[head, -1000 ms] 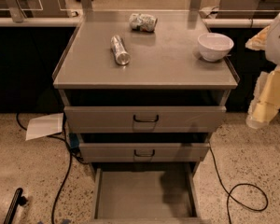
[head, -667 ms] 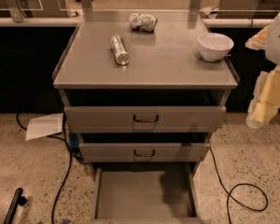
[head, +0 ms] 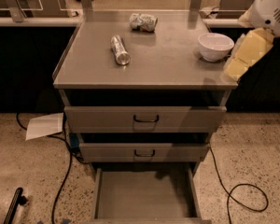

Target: Place redbull can into bottom drawer

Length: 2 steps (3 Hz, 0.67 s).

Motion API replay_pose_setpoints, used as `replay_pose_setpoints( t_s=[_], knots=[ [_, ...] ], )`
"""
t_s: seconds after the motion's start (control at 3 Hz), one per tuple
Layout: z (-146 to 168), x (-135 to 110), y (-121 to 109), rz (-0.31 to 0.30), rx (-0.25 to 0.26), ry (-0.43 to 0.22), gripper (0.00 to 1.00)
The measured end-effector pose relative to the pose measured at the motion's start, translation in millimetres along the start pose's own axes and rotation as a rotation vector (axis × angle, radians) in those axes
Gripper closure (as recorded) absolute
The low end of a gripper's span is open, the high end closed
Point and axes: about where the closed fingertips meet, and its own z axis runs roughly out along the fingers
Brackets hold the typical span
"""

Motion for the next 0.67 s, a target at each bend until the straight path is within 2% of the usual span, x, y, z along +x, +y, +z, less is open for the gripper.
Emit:
replay_pose_setpoints(
  t_s=[0.33,0.67],
  knots=[
    [27.7,-21.0,-45.4,0.123,-0.041,-0.022,0.00],
    [18.9,-30.2,-63.2,0.131,-0.003,-0.058,0.00]
  ],
)
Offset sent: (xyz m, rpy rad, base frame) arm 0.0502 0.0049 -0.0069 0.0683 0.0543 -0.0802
